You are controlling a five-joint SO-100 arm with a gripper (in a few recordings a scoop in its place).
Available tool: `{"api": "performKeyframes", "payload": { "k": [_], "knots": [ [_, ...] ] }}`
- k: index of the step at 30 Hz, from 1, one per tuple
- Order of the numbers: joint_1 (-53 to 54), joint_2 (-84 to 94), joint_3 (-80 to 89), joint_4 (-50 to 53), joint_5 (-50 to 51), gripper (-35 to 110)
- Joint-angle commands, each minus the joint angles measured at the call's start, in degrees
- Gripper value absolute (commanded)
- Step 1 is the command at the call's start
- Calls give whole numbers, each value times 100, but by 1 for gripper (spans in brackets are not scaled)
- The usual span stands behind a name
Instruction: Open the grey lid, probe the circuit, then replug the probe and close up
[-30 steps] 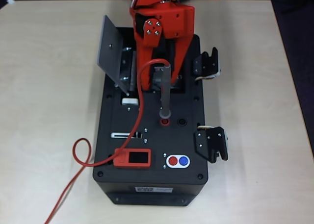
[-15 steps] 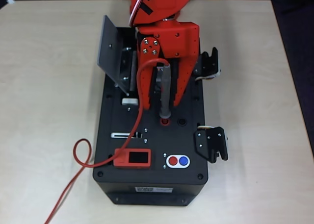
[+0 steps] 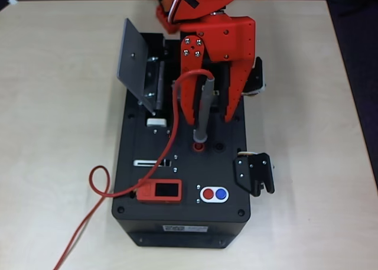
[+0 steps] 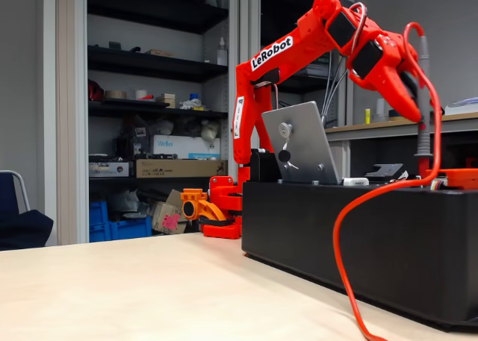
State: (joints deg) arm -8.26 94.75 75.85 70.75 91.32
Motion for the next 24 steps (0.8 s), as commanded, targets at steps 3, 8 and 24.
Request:
{"api": "performKeyframes", "payload": {
  "k": [3, 8, 24],
  "knots": [
    [-35, -35, -387, 88, 158, 14],
    [158, -334, -659, 114, -53, 13],
    [299, -976, -1345, 299, -88, 6]
  ]
}}
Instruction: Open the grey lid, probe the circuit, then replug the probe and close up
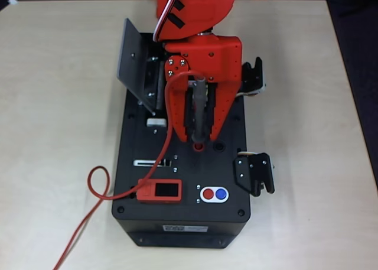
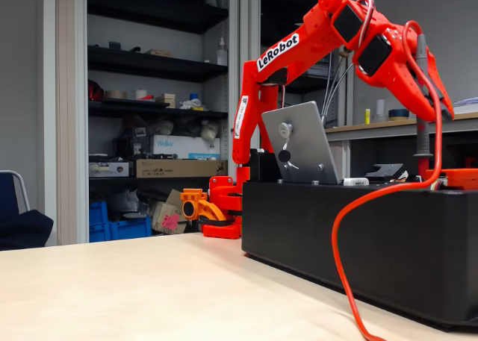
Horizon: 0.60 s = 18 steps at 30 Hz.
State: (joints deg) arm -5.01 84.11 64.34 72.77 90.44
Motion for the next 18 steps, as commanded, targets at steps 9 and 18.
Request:
{"api": "performKeyframes", "payload": {
  "k": [9, 18],
  "knots": [
    [-70, 70, -185, 299, -35, 6],
    [-9, 70, -264, 492, -79, 0]
  ]
}}
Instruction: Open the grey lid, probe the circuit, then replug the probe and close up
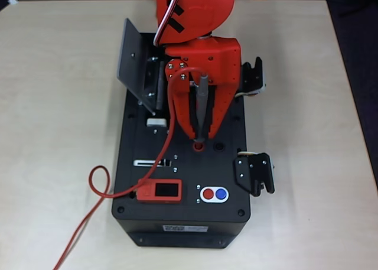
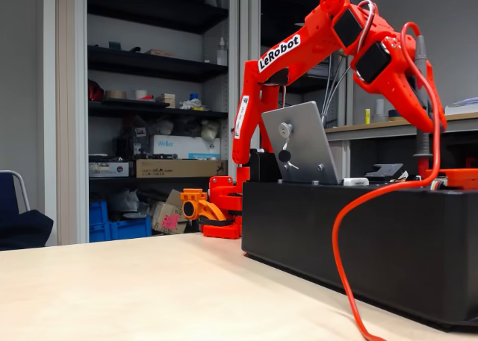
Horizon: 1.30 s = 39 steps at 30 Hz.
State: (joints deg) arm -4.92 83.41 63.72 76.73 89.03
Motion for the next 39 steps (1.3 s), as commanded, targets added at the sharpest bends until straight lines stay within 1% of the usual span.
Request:
{"api": "performKeyframes", "payload": {
  "k": [1, 4, 7, 12, 16, 26, 29, 32, 39],
  "knots": [
    [-9, 132, -220, 97, 26, 0],
    [26, 97, -316, 141, -26, 0],
    [62, -88, -782, 404, -158, 0],
    [141, -519, -1916, 1230, -308, 0],
    [211, -747, -2584, 1670, -492, 0],
    [167, -765, -3182, 2364, -545, 0],
    [123, -668, -3173, 2522, -589, 0],
    [62, -343, -2725, 2487, -615, 0],
    [-53, 984, -527, 1626, -624, 0]
  ]
}}
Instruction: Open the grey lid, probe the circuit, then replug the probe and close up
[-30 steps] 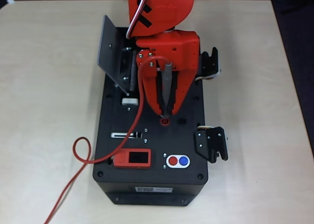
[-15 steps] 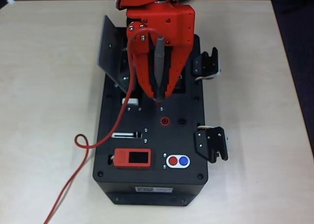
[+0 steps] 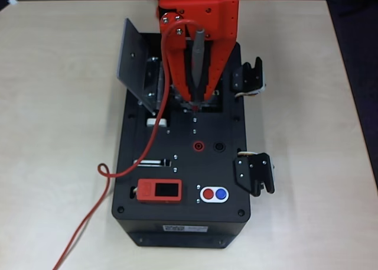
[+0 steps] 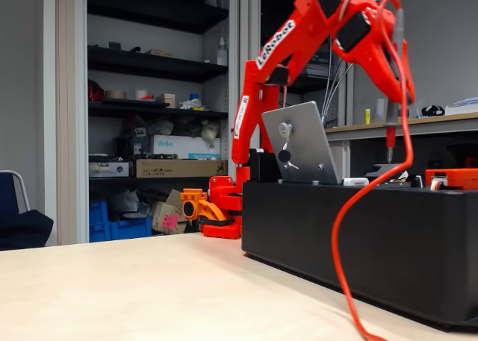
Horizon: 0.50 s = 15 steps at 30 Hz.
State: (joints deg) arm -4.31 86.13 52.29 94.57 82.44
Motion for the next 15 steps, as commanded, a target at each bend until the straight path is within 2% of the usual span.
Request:
{"api": "performKeyframes", "payload": {
  "k": [1, 15],
  "knots": [
    [-132, 826, 782, -220, 35, 0],
    [-26, 2268, 2355, -404, -255, 0]
  ]
}}
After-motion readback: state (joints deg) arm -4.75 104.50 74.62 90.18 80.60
